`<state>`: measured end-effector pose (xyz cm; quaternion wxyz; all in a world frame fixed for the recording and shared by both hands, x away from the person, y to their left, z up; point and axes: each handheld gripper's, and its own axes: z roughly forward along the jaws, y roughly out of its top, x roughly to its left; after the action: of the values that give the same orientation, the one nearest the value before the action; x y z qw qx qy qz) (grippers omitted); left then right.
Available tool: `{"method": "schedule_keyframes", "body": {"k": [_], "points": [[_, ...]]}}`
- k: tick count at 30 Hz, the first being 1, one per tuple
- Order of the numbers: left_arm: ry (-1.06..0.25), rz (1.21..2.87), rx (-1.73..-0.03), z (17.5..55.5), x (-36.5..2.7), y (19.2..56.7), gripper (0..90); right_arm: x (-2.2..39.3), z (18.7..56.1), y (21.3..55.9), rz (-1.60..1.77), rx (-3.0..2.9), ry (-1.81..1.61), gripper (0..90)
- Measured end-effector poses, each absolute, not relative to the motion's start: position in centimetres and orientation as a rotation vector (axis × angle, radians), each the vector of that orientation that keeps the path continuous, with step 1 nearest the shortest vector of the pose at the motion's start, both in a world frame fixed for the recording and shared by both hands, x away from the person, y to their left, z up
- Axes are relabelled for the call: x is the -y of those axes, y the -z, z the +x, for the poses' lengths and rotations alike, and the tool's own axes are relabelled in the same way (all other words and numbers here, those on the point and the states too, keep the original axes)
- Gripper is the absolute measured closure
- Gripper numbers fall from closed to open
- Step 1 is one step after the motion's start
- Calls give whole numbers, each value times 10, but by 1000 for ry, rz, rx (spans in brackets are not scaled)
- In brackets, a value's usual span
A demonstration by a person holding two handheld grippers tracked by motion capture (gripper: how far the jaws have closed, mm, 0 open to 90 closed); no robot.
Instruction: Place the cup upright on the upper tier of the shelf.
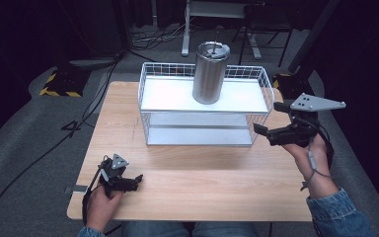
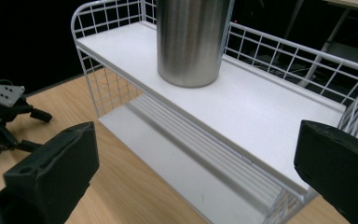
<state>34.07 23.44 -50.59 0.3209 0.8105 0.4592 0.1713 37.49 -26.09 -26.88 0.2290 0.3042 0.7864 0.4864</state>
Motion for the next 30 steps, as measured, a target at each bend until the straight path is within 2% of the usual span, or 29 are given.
{"method": "schedule_keyframes", "body": {"k": [9,19,30], "points": [[-451,2130,-1206,341,-234,506,61,275,354,302,877,-2197,-1294,4],[-451,2129,-1206,341,-234,506,61,289,350,336,937,-2223,-1265,8],[-451,2129,-1206,341,-234,506,61,301,347,385,1022,-2240,-1209,53]]}}
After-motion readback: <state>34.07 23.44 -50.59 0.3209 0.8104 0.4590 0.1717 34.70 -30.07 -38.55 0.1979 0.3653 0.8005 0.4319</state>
